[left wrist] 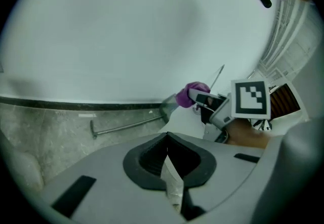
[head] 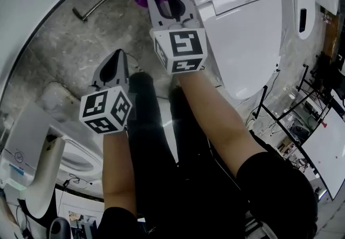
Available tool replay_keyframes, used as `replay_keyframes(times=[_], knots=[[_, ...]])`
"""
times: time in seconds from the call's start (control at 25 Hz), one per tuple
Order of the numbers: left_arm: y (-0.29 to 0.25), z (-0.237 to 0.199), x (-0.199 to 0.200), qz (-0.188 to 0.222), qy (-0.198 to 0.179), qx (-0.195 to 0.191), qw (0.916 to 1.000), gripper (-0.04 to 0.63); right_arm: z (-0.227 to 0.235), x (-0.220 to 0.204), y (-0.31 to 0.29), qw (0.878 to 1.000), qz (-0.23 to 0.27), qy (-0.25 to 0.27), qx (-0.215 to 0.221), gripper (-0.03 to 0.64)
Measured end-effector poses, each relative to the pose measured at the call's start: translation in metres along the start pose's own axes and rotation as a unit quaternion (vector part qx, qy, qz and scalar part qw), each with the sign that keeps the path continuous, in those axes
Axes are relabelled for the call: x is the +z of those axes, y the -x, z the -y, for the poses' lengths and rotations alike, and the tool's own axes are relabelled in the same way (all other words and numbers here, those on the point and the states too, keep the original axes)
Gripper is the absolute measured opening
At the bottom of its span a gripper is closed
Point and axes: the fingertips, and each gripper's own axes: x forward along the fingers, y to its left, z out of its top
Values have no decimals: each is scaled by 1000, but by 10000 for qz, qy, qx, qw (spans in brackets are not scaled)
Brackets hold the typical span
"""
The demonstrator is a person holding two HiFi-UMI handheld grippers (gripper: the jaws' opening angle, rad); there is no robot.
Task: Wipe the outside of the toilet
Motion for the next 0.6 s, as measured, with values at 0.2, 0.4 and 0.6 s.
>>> replay_keyframes(times=[0.2,0.4,0.6], knots=[[26,55,32,401,-186,134,9989,9,12,53,73,9989,422,-184,73,101],[58,131,62,688,-459,162,9964,9,43,100,158,9971,703,-292,-57,101],[105,233,99,1013,-935,-119,9904,9,69,160,253,9940,1056,-245,-143,101]])
